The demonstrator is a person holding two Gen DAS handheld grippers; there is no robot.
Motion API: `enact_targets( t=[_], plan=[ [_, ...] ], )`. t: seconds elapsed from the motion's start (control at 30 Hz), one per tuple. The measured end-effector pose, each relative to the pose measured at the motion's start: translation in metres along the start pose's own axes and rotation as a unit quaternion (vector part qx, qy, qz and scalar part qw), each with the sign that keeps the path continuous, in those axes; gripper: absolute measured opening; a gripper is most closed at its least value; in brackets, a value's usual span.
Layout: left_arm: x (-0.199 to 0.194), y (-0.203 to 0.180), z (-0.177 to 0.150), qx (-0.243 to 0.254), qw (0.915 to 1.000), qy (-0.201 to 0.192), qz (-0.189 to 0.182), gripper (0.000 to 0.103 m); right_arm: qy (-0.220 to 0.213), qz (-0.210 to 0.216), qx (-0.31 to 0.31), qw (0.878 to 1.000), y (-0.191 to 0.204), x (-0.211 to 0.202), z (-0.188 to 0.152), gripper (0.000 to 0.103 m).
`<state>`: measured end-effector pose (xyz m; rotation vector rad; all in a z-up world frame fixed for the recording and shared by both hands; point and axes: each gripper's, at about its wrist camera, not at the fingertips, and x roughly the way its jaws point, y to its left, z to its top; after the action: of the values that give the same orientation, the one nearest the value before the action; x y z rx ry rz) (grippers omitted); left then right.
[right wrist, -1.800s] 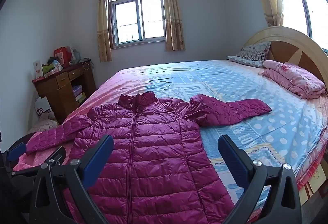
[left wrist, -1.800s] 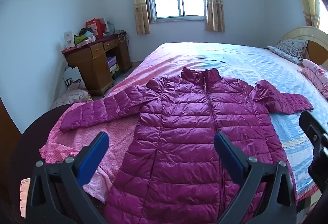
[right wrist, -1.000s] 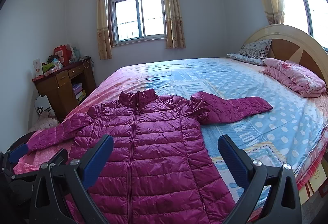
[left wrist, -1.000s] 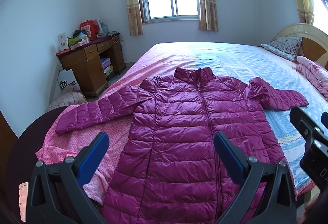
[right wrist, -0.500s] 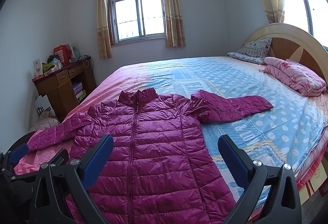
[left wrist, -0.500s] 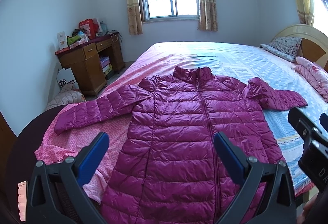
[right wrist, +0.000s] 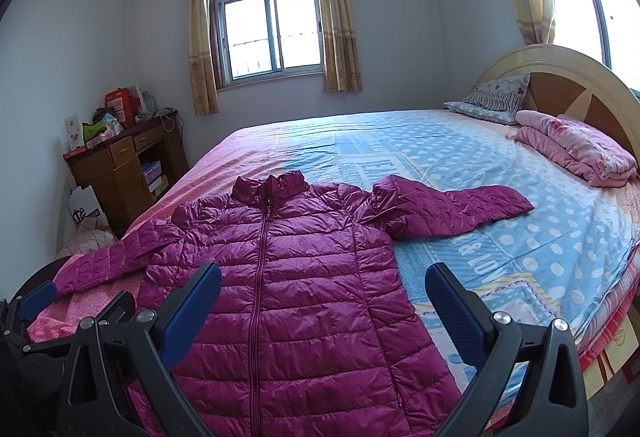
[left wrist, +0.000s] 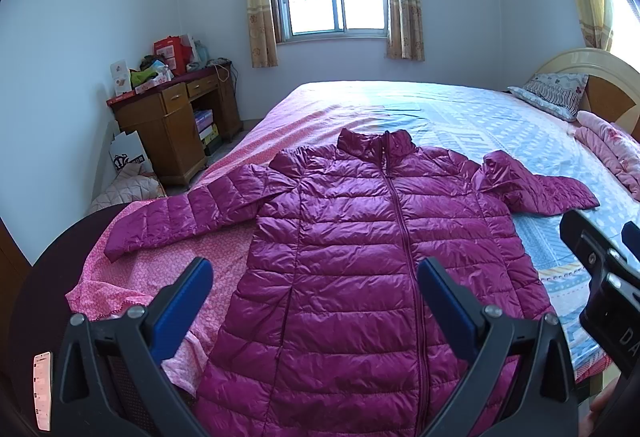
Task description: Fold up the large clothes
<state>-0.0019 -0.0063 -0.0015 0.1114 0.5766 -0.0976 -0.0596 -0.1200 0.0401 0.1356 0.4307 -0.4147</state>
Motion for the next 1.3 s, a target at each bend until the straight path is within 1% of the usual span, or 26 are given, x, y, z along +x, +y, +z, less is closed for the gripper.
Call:
enact_targets(
  t=[1.3],
  plan=[
    [-0.0007, -0.0011, -0.0027, 0.000, 1.0000, 0.001, -0.001, 0.103, 0.011, 0.005, 0.004, 1.000, 0.0015, 0.0042, -0.0074, 0.102]
  ],
)
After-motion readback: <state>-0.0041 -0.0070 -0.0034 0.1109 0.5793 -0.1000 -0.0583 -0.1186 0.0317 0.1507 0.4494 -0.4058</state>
